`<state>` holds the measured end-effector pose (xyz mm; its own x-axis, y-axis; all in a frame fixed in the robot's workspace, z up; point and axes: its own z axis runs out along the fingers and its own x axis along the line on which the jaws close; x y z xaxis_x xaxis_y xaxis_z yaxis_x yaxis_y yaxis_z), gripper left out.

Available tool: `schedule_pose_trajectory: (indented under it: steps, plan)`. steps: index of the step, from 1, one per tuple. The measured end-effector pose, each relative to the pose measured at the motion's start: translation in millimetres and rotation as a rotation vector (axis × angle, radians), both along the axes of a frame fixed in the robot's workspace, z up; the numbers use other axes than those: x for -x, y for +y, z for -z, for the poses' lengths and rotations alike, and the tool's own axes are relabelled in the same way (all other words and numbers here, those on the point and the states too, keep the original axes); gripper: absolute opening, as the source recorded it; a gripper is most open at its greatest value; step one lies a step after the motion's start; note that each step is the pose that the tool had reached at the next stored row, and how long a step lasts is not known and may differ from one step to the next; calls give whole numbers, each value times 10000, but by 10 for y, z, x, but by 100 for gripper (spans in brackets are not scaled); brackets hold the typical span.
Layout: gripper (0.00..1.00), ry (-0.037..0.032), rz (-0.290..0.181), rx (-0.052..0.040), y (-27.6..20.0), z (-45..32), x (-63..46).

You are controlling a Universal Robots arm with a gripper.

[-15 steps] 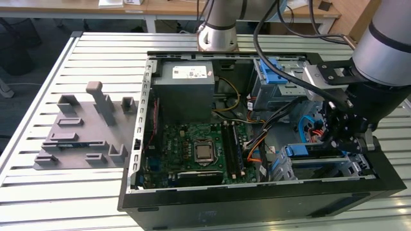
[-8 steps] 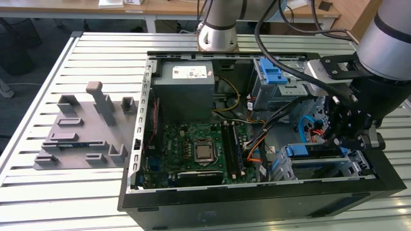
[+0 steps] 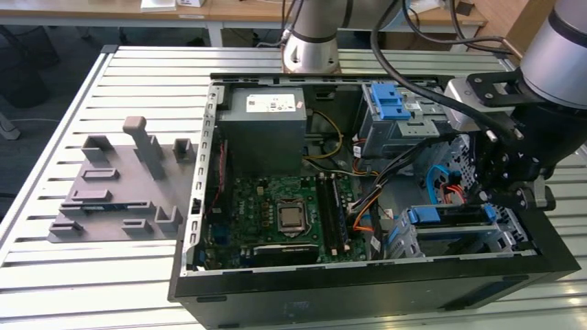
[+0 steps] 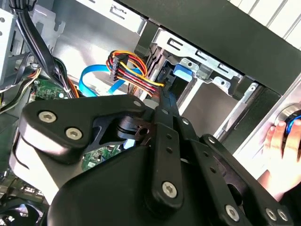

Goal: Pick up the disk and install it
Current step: 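Insert the first disk wire, then insert the second disk wire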

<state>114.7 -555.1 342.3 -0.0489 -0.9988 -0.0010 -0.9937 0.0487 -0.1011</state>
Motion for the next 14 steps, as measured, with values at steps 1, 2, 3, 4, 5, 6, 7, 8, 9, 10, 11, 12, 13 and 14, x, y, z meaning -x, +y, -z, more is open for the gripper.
schedule_pose_trajectory:
  steps: [1, 2, 3, 4, 5, 6, 7, 8, 9, 10, 11, 12, 13, 14]
  plan:
    - [11, 2, 1, 0, 0, 0, 0]
    - [11, 3, 2, 1, -1, 0, 0]
    - [11, 3, 1, 1, -1, 0, 0]
    - [11, 4, 0, 1, -1, 0, 0]
    - [11, 3, -1, 1, -1, 0, 2]
    - [11, 3, -1, 0, -1, 0, 4]
    - [11, 3, -1, 0, -1, 0, 5]
    - [11, 4, -1, 1, -1, 0, 5]
    - [11, 3, 0, 1, -1, 0, 6]
    - [11, 4, 0, 1, -1, 0, 6]
    - [11, 3, 0, 1, -1, 0, 6]
    - [11, 3, 0, 0, -1, 0, 6]
    - [11, 3, 0, -1, 0, -1, 6]
    - [11, 3, 0, 0, -1, -3, 6]
